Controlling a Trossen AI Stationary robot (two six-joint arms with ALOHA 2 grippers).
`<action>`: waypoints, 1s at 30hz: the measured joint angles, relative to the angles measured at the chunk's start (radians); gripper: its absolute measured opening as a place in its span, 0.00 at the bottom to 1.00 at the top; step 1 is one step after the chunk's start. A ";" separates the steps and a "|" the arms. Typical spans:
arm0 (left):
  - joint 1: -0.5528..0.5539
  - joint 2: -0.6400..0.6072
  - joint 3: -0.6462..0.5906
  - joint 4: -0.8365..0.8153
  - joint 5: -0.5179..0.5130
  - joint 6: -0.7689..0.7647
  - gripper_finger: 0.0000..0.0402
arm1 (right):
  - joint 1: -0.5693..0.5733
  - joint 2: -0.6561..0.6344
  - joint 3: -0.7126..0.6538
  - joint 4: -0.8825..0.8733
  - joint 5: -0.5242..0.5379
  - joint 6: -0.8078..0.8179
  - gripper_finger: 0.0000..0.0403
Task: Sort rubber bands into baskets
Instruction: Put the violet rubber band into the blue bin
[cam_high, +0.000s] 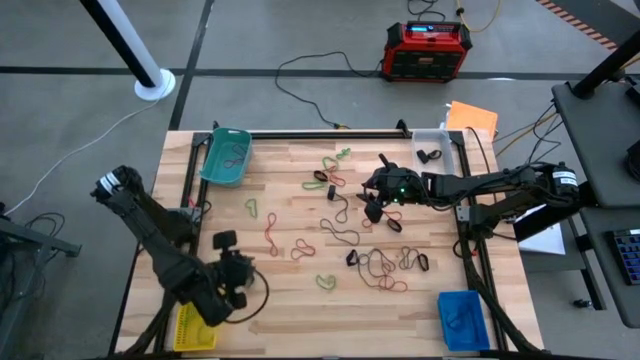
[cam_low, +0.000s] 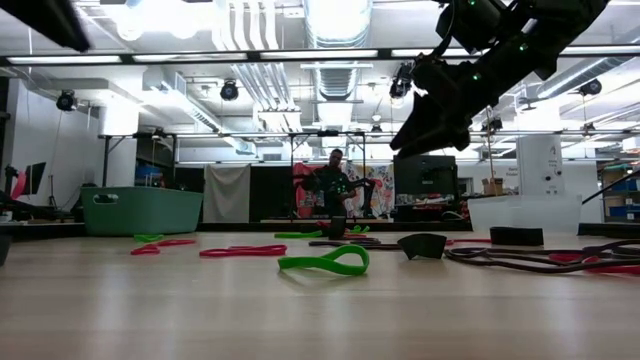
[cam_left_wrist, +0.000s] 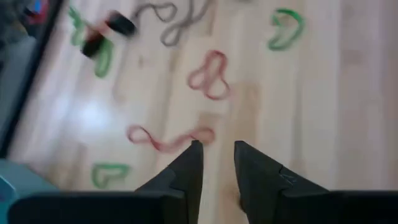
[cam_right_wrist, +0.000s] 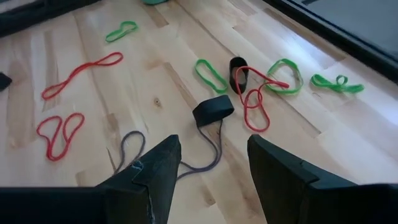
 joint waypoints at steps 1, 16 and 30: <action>0.018 -0.013 -0.020 0.027 -0.007 0.038 0.17 | 0.000 0.000 0.000 0.002 0.000 0.011 0.45; 0.345 -0.309 -0.570 1.008 0.141 0.630 0.09 | 0.038 0.000 0.032 -0.008 -0.008 0.040 0.40; 0.564 -0.455 -0.762 1.469 0.381 0.879 0.09 | 0.128 0.000 0.079 -0.074 0.003 -0.043 0.32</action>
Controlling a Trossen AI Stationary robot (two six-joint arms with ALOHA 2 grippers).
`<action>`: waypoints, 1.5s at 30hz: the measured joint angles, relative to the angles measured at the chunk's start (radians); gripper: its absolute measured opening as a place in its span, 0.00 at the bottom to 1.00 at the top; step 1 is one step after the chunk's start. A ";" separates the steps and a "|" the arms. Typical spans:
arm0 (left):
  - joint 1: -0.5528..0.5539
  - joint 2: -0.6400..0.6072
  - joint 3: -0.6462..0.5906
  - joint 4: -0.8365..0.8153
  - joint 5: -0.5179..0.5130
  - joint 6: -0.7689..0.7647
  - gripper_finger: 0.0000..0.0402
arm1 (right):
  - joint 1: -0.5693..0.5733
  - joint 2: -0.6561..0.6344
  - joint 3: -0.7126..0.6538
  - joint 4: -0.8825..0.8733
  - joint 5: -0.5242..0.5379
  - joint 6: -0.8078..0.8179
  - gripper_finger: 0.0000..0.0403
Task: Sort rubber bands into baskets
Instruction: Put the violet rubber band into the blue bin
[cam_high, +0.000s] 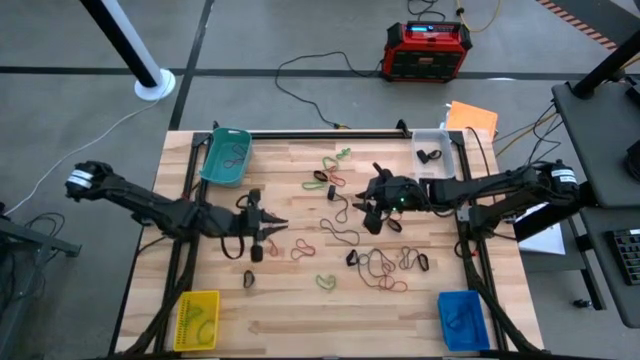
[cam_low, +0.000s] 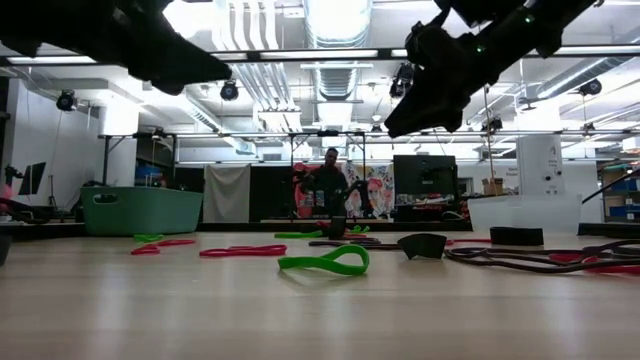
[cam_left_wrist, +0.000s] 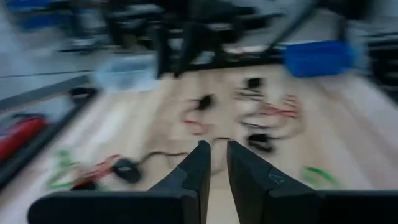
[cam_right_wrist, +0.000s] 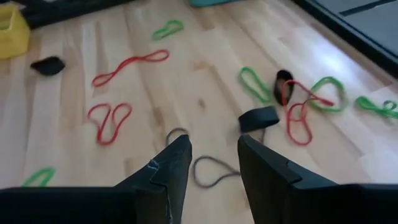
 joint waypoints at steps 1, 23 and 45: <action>0.023 -0.007 0.000 -0.001 0.087 0.012 0.09 | 0.011 0.000 0.000 -0.003 0.000 0.000 0.32; 0.509 0.013 0.117 -0.225 0.326 0.112 0.09 | 0.167 0.102 0.027 -0.068 0.184 0.082 0.32; 0.518 0.199 0.196 -0.212 0.212 0.122 0.10 | 0.162 0.526 0.362 -0.234 0.094 -0.030 0.38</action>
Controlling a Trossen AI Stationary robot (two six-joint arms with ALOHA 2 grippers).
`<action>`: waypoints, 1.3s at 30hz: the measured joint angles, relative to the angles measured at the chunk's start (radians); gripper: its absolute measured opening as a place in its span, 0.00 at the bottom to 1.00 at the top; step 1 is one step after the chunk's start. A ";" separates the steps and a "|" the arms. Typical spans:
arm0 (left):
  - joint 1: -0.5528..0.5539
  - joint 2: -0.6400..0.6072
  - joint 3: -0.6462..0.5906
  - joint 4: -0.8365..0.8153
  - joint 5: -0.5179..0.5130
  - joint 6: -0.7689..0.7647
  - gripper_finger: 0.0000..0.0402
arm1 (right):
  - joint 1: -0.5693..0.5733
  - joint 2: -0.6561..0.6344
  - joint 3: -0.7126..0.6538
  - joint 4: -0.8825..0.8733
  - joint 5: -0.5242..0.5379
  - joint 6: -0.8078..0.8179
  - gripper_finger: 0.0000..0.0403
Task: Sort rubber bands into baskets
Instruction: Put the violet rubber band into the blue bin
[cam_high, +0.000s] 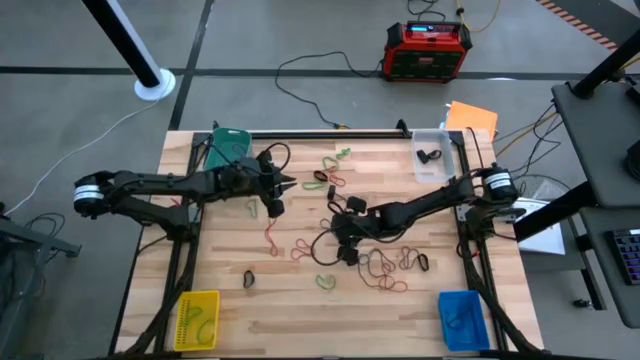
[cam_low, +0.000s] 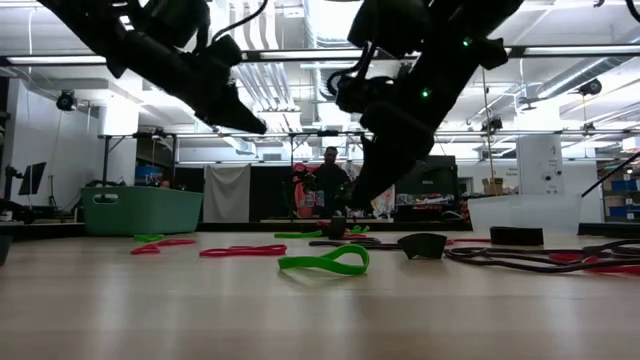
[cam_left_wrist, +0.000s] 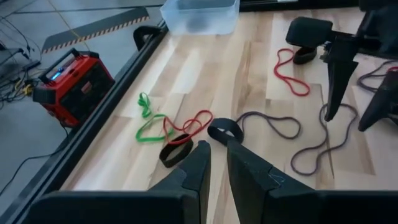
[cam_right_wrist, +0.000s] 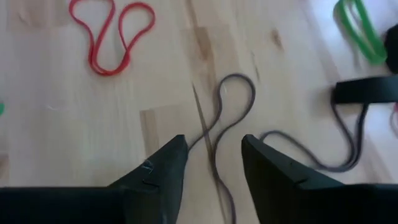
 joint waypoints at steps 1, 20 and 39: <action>0.000 0.000 -0.001 -0.003 0.000 -0.001 0.10 | 0.000 0.000 -0.004 0.000 0.000 0.009 0.41; 0.000 0.002 -0.001 0.025 0.000 -0.001 0.10 | 0.000 0.171 -0.028 0.119 -0.002 0.015 0.55; -0.001 0.002 -0.002 0.033 0.001 -0.108 0.10 | -0.007 0.156 -0.031 0.128 -0.018 -0.063 0.02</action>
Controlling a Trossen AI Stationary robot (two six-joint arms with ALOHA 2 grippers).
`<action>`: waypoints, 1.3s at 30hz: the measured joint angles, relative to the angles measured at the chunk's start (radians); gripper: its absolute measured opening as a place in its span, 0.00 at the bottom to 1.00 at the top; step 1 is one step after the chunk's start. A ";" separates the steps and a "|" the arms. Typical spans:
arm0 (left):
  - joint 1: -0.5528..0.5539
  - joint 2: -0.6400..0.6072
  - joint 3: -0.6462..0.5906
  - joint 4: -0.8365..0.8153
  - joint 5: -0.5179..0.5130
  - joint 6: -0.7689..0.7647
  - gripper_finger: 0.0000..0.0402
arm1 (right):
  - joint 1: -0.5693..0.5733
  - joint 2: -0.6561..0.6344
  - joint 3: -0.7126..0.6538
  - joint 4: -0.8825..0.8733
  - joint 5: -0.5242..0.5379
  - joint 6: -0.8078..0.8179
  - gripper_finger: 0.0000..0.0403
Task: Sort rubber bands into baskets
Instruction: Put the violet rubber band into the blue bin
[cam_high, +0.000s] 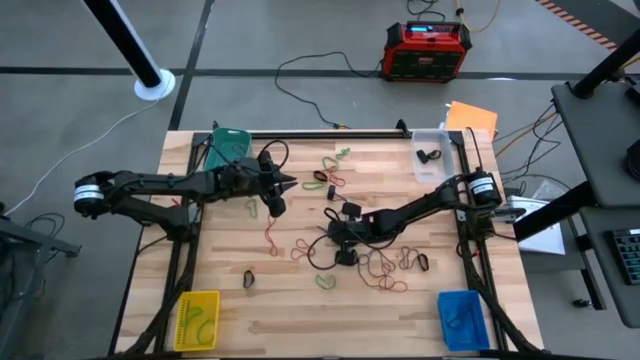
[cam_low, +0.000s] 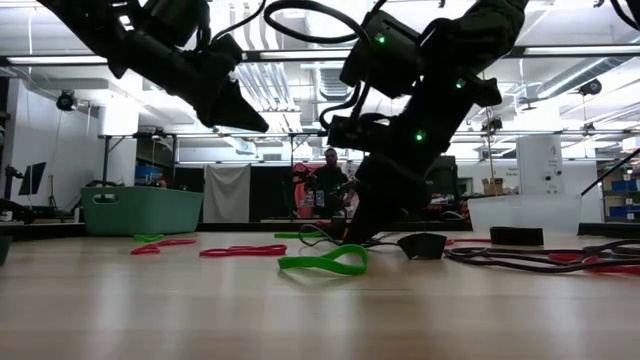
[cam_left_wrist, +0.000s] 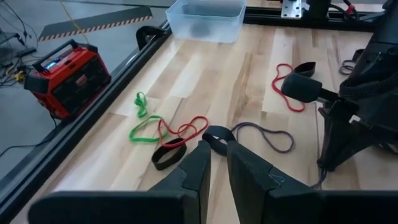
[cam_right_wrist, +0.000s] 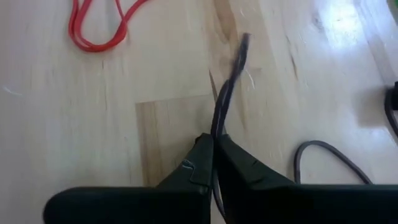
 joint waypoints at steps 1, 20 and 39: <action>-0.001 0.000 0.000 0.000 0.000 -0.001 0.10 | 0.002 -0.019 -0.001 0.003 0.000 -0.007 0.02; -0.089 0.000 -0.008 0.002 0.019 -0.047 0.10 | -0.009 -0.270 -0.031 0.045 0.068 -0.107 0.02; -0.147 -0.011 -0.008 0.002 0.022 -0.088 0.10 | -0.074 0.039 -0.029 0.189 -0.006 0.054 0.51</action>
